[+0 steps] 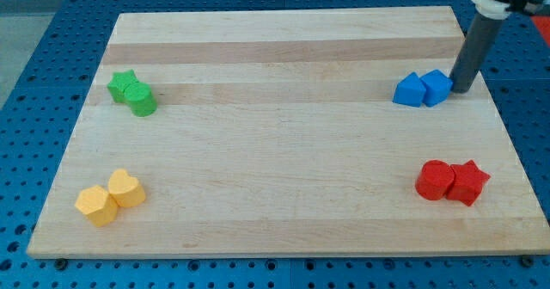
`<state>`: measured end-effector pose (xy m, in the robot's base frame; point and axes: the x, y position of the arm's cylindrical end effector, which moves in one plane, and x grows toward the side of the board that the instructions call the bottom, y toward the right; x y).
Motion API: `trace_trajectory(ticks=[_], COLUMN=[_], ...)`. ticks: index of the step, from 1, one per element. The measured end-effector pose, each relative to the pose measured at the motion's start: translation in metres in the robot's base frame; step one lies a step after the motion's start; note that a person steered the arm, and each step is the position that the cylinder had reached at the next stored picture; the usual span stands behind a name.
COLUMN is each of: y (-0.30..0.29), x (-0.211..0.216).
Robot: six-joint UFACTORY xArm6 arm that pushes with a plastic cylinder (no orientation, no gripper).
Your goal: Point your arm towards the blue cube
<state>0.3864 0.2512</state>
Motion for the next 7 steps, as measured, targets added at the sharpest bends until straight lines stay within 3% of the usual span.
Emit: trace_trajectory(ticks=[1, 2, 4, 7], y=[0.0, 0.0, 0.0, 0.0], x=[0.031, 0.031, -0.027, -0.011])
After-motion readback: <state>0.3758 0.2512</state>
